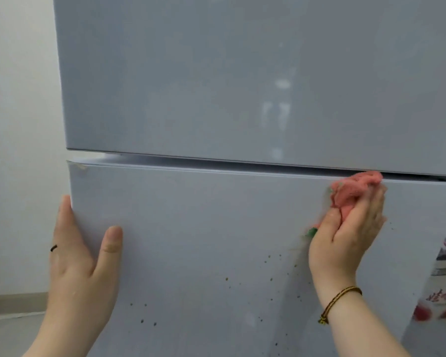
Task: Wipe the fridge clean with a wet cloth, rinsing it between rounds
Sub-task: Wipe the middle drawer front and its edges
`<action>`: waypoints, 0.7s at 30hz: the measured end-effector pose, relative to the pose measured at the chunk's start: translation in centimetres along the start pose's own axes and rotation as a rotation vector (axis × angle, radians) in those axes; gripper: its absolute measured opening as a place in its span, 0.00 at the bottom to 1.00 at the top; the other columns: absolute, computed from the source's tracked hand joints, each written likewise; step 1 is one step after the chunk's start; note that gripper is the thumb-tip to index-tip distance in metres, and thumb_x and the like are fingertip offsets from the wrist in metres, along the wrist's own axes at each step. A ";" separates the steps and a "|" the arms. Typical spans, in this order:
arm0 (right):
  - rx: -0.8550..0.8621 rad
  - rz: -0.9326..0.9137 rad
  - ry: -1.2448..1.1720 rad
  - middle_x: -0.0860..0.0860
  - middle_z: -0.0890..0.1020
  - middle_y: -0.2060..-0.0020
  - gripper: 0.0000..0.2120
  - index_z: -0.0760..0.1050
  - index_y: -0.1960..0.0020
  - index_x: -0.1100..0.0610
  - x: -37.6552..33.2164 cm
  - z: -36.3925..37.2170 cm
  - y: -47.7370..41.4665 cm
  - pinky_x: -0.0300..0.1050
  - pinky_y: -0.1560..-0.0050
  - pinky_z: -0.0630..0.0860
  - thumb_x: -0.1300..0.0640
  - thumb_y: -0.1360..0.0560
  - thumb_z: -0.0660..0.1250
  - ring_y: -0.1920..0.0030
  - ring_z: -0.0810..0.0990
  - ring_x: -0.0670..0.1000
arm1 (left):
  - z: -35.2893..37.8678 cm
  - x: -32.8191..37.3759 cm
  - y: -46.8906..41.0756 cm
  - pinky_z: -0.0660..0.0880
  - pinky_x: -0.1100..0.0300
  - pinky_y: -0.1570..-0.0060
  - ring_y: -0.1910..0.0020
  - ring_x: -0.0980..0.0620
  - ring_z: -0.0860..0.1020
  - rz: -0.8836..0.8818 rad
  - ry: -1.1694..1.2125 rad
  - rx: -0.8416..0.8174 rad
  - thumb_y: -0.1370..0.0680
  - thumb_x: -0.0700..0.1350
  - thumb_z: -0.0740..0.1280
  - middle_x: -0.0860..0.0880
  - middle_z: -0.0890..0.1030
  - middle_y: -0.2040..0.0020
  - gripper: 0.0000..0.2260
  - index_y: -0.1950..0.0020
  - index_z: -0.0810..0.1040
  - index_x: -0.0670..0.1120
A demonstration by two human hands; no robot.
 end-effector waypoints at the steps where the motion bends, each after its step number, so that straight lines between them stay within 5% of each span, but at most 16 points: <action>1: 0.038 0.022 -0.029 0.59 0.53 0.27 0.28 0.53 0.27 0.64 -0.5 0.4 0.4 0.27 0.33 0.33 0.58 0.25 0.51 0.27 0.48 0.49 | 0.1 0.1 0.5 0.54 0.45 0.29 0.28 0.43 0.59 0.021 -0.052 0.038 0.35 0.66 0.55 0.50 0.58 0.26 0.40 0.27 0.53 0.51; 4: -0.017 -0.235 0.000 0.54 0.52 0.27 0.26 0.52 0.27 0.62 -3.3 2.1 3.4 0.35 0.29 0.36 0.51 0.22 0.48 0.27 0.47 0.49 | 0.6 0.8 2.7 0.51 0.49 0.30 0.27 0.44 0.54 0.243 -0.233 0.102 0.31 0.73 0.49 0.49 0.51 0.24 0.36 0.29 0.52 0.54; 7: -0.245 -0.717 0.079 0.49 0.42 0.25 0.23 0.47 0.26 0.56 -4.3 3.5 7.2 0.46 0.26 0.40 0.51 0.19 0.40 0.25 0.43 0.48 | 1.5 1.2 3.9 0.49 0.56 0.28 0.27 0.48 0.51 0.589 -0.412 0.060 0.24 0.64 0.47 0.50 0.51 0.26 0.26 0.32 0.56 0.51; 11: -0.287 -1.020 0.190 0.49 0.40 0.25 0.22 0.49 0.27 0.54 -0.8 2.1 5.5 0.47 0.25 0.41 0.58 0.21 0.42 0.25 0.43 0.48 | 2.7 1.5 4.3 0.44 0.59 0.27 0.26 0.59 0.46 0.721 -0.502 -0.039 0.22 0.61 0.47 0.55 0.51 0.24 0.24 0.31 0.62 0.51; 13: -0.258 -0.911 0.275 0.49 0.43 0.24 0.24 0.51 0.27 0.54 1.6 0.4 2.8 0.45 0.26 0.40 0.58 0.22 0.47 0.25 0.43 0.47 | 3.2 1.5 4.6 0.46 0.58 0.27 0.25 0.57 0.47 0.741 -0.557 -0.092 0.22 0.59 0.47 0.47 0.60 0.28 0.24 0.33 0.65 0.48; 16: -0.172 -0.510 0.406 0.62 0.60 0.28 0.27 0.56 0.29 0.61 4.1 -2.4 -0.7 0.41 0.28 0.38 0.56 0.27 0.52 0.27 0.49 0.55 | 3.8 1.5 4.7 0.46 0.58 0.28 0.29 0.49 0.54 0.765 -0.635 -0.096 0.22 0.59 0.47 0.44 0.64 0.33 0.23 0.34 0.66 0.47; 21: -0.085 0.235 0.030 0.54 0.49 0.25 0.27 0.49 0.25 0.57 3.1 -3.2 -2.3 0.46 0.28 0.39 0.60 0.23 0.52 0.25 0.46 0.52 | 4.5 1.6 5.0 0.46 0.57 0.27 0.31 0.46 0.55 0.745 -0.670 -0.024 0.22 0.59 0.47 0.44 0.65 0.33 0.24 0.35 0.66 0.46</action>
Point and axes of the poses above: each hand's wrist, its own y-axis away from the middle knuckle, its own z-axis out of the palm, x = y × z, the point moved 1 cm from there along -y, towards the middle knuckle
